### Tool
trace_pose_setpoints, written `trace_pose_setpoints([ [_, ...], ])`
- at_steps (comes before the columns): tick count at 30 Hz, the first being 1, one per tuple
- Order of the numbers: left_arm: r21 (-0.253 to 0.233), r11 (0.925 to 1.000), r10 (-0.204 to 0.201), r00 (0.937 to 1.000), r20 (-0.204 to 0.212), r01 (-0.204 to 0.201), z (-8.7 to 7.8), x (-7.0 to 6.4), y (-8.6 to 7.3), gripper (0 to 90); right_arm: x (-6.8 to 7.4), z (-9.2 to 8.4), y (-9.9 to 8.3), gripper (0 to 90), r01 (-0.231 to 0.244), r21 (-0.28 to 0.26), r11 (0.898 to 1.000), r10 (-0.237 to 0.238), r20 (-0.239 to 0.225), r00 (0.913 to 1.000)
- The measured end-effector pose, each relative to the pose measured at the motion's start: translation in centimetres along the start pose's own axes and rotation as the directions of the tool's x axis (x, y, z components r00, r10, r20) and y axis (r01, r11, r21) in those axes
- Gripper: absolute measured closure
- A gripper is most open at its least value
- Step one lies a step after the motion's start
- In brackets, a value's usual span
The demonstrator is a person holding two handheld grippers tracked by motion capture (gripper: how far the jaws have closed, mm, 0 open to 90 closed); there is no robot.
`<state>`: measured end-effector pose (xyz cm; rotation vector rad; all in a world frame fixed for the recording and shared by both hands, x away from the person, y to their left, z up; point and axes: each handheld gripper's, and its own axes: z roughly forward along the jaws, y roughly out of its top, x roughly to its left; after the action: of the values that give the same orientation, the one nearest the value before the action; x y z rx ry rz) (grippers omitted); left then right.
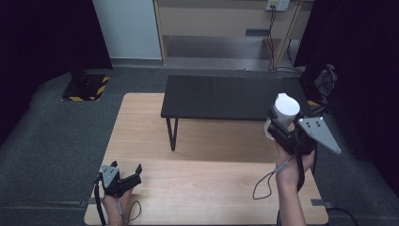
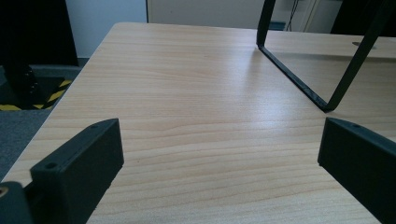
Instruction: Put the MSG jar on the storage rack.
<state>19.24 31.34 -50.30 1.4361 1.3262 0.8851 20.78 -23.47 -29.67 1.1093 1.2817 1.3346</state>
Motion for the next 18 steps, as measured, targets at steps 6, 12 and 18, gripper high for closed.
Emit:
trace_pose_setpoints([
  [6,0.01,0.9999,0.013,0.9999,0.003,-0.013,0.1,-0.1,0.1,0.0,-1.4,3.9,1.1,30.9,0.009,-0.029,1.0,-0.009,-0.008,0.9999],
  [12,0.014,0.9997,0.019,0.9998,0.0,-0.019,0.1,-0.2,0.2,0.0,-2.5,8.1,1.8,30.8,0.019,-0.003,1.0,-0.019,-0.003,0.9998],
  [18,0.014,0.9997,0.021,0.9998,-0.004,-0.021,0.2,-0.2,0.2,0.0,-3.3,11.3,1.6,30.8,0.031,0.043,0.999,-0.031,0.001,0.9995],
])
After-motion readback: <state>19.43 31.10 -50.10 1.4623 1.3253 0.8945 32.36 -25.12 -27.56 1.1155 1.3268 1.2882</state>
